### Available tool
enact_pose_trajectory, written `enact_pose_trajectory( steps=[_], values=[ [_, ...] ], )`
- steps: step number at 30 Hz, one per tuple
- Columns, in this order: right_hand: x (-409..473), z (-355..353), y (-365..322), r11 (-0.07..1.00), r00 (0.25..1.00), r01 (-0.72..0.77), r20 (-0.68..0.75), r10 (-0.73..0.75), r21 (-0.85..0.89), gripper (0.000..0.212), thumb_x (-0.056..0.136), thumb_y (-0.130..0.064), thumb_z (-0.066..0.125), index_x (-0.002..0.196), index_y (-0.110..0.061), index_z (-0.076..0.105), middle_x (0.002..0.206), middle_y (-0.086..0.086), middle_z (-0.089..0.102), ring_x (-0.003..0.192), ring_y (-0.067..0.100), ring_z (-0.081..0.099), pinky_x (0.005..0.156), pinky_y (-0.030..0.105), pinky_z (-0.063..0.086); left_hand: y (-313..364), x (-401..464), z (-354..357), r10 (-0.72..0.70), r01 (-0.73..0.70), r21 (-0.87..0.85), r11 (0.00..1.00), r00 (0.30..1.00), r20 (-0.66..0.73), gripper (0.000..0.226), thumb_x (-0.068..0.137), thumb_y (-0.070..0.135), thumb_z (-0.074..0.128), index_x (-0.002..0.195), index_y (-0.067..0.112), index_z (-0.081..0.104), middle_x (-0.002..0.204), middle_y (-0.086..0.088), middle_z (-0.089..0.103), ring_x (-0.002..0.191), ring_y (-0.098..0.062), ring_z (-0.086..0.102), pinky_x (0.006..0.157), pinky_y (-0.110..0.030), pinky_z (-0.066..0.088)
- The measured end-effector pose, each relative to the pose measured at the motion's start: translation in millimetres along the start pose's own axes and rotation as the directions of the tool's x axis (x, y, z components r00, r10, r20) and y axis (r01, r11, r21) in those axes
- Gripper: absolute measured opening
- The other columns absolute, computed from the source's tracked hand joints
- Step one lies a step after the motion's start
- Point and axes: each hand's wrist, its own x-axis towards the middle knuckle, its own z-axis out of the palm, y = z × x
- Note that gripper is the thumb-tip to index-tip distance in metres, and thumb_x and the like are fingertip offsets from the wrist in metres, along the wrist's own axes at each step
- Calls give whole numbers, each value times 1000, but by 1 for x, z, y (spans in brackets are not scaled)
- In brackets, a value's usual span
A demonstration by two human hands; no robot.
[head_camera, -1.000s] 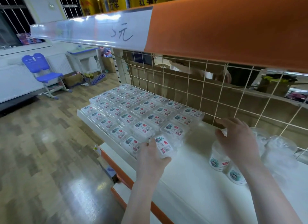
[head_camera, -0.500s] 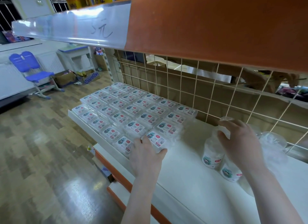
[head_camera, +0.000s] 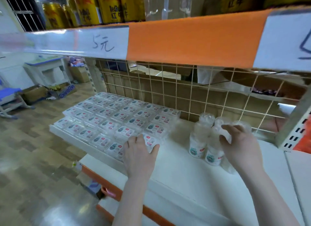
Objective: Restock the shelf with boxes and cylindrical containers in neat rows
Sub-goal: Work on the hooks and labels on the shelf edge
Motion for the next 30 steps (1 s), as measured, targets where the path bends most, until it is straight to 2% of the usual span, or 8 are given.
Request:
enact_pose_trajectory(
  steps=[4,8,12,18,26,30],
  values=[
    [-46,-16,7,988,990,-104,-106,92,-113,33,84,-12,62,117,-7,64,111,18,62,99,39,55,79,42,44,-5,-12,-14,112,-112,-61,992,994,0,64,88,53,51,140,16,40,138,-7,42,125,-25,37,101,-33,30],
    [-111,-33,22,965,956,-201,-248,156,-166,33,70,0,73,103,1,68,91,25,65,79,44,60,68,44,49,-12,-36,-20,275,-270,-96,958,961,38,63,89,51,51,140,17,41,139,-6,42,127,-24,36,102,-35,31],
    [-169,-61,39,926,927,-300,-300,226,-228,35,64,0,78,98,2,69,84,25,65,72,43,60,62,44,50,-1,-66,-22,391,-376,-160,913,917,80,62,90,49,51,141,16,40,141,-5,41,128,-23,35,104,-34,32],
    [-230,-122,75,851,858,-453,-391,334,-267,35,64,-1,78,98,2,69,85,25,66,75,42,61,64,46,52,53,-125,-25,588,-548,-246,799,798,130,63,91,51,48,142,17,38,143,-3,39,130,-22,34,105,-33,33],
    [-290,-204,144,719,765,-618,-450,460,-316,35,79,-13,68,113,-4,65,98,22,64,90,39,57,71,41,42,142,-218,-14,714,-640,-356,681,688,130,55,92,46,50,139,18,43,139,-4,42,128,-24,35,104,-34,32],
    [-320,-248,196,716,753,-623,-491,438,-317,27,76,-11,70,101,-4,68,82,18,64,74,39,56,60,40,41,199,-279,0,735,-644,-392,657,663,142,55,91,46,50,138,17,44,137,-5,43,129,-24,35,104,-35,32]
  ],
)
